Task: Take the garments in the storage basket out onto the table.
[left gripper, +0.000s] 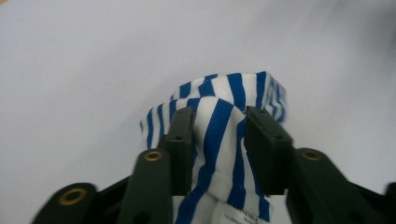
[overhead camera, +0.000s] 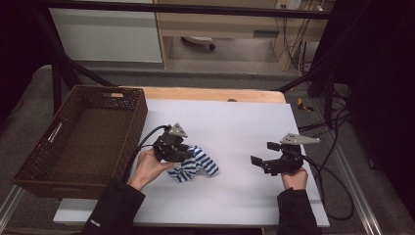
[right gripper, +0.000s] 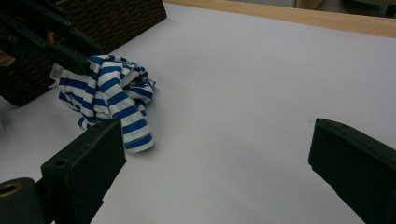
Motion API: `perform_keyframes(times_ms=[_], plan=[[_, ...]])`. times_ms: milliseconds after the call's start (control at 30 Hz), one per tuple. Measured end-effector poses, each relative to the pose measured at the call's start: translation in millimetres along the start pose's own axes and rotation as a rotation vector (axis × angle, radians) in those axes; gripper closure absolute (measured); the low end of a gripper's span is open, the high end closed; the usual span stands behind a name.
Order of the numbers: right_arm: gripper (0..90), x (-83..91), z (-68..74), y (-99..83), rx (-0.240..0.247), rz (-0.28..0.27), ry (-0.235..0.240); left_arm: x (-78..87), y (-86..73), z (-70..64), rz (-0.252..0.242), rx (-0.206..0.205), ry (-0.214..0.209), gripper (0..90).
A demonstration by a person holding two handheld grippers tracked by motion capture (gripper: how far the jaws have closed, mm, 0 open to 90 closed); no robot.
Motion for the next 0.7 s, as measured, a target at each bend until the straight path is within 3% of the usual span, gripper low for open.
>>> perform_keyframes(times_ms=[200,533,700], plan=[[4.4,-0.3,0.2,-0.1,-0.001,0.001,0.001,0.9,-2.7,1.5,0.022,-0.014,0.046,30.5],[4.4,-0.5,0.4,-0.1,-0.001,0.001,0.002,15.0,-3.6,0.1,-0.003,0.004,0.067,7.1],[4.4,-0.8,0.5,-0.3,-0.002,0.004,0.003,29.9,-3.8,2.8,-0.032,0.02,0.074,3.5]])
Point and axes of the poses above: each handheld gripper's, and its own axes: x roughly backward along the jaws, y roughly out of its top, z roughly to its left, the point moved 8 cm from there along -x, roughly forward along the jaws, and after that the axes turned 7 degrees about z, right-handed, at the moved point
